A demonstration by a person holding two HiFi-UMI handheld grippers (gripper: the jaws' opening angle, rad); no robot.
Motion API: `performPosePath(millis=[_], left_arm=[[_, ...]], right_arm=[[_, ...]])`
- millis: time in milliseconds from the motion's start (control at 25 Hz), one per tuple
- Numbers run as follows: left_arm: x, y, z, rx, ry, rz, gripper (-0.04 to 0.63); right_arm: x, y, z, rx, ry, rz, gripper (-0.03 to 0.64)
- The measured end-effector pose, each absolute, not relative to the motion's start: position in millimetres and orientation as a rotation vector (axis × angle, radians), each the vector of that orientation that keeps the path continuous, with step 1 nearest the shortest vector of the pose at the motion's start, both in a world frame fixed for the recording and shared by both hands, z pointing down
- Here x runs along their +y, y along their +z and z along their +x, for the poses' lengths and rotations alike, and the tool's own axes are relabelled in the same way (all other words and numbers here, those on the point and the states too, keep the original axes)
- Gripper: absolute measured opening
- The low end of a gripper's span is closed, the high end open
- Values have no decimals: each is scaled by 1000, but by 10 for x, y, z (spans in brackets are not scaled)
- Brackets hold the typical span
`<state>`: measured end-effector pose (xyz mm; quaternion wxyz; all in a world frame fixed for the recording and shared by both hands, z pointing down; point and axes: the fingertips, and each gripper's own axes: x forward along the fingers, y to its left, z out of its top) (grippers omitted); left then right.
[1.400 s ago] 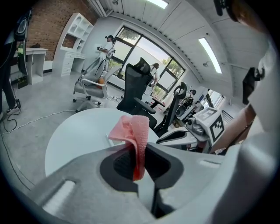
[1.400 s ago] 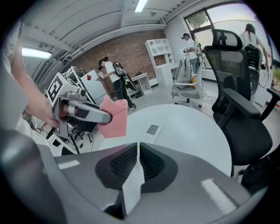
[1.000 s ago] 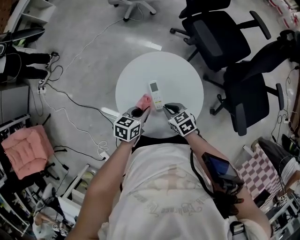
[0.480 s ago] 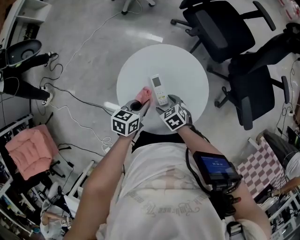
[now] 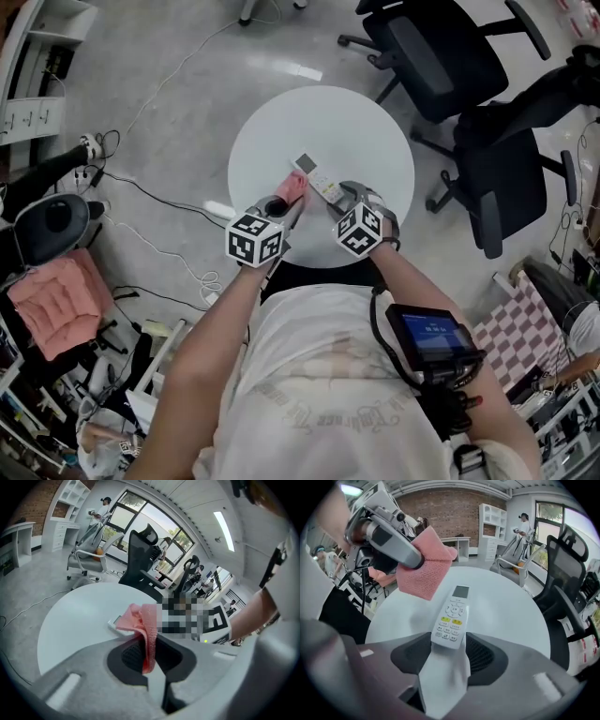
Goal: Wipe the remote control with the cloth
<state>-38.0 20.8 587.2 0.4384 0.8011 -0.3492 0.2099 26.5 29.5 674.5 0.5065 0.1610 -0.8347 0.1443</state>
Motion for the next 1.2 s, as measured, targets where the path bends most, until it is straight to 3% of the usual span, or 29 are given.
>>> performPosePath(millis=[240,400,520,880,1200], left_arm=[[196,5932,-12,-716,563,2007,25],[128,5983,178,-657,606,2006,25],[71,6061,275,-635,638,1981,25],[51,6396,625,-565,775,1946,25],[-55,6542,303,-651,914,1950,23]], right_arm=[[162,6720,469,-2029,333,415,235],[200,6734,377,-2068,252,326,291],[184,6782,381,-2052,191,310,221],[223,6830,409,-2096,181,289,218],[230,6778,374,-2095,190,277,213]])
